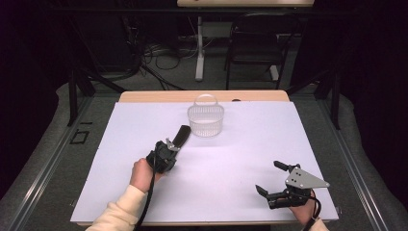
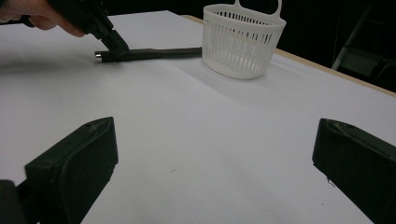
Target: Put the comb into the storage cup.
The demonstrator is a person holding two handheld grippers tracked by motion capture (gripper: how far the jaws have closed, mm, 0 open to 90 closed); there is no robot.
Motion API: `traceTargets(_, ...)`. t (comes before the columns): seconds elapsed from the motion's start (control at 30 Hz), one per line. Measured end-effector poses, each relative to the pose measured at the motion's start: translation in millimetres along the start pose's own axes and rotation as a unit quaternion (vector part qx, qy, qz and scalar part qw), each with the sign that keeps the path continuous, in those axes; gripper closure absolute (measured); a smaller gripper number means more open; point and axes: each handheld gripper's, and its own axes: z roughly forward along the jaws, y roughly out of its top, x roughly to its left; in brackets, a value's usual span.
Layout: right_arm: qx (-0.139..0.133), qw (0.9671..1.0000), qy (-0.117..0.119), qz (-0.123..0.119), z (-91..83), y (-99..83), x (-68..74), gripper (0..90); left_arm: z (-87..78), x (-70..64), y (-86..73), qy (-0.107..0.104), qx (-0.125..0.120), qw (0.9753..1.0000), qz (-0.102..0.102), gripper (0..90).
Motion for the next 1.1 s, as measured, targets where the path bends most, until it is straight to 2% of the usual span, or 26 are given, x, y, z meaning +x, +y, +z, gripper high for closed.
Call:
traceTargets(0.27,0.0,1.0,0.0,0.001,0.3,-0.1,-0.1,0.0,-1.2,13.2,-9.6,0.025,0.008,0.9996,-0.004,87.2)
traceTargets(0.43,0.0,1.0,0.001,0.001,0.5,-0.1,-0.1,0.0,0.0,19.6,-14.6,0.026,0.016,0.9995,-0.009,86.7)
traceTargets(0.57,0.0,1.0,0.001,0.001,0.6,-0.1,-0.1,0.0,-0.2,22.2,-16.2,0.019,0.013,0.9997,-0.011,84.4)
traceTargets(0.63,0.0,1.0,0.002,0.001,0.6,0.0,-0.1,0.0,-2.6,24.3,-17.3,0.004,0.004,0.9998,-0.017,80.3)
traceTargets(0.73,0.0,1.0,0.002,0.001,0.7,-0.1,-0.1,0.0,-5.6,25.5,-17.4,-0.002,-0.004,0.9997,-0.024,75.4)
traceTargets(0.77,0.0,1.0,0.002,0.001,0.8,-0.1,-0.2,0.0,-9.0,26.2,-17.1,-0.002,-0.009,0.9995,-0.029,69.7)
traceTargets(0.83,0.001,1.0,0.003,0.003,0.9,-0.2,-0.1,0.0,-13.0,27.2,-16.3,-0.005,-0.012,0.9995,-0.03,64.9)
traceTargets(1.0,0.002,1.0,0.002,0.001,1.4,-0.4,-0.3,0.0,-18.6,28.7,-13.6,0.001,-0.014,0.9991,-0.039,45.0)
traceTargets(1.1,0.002,1.0,0.002,0.001,1.9,-0.5,-0.2,0.0,-20.9,31.1,-12.0,0.002,-0.014,0.9991,-0.04,36.8)
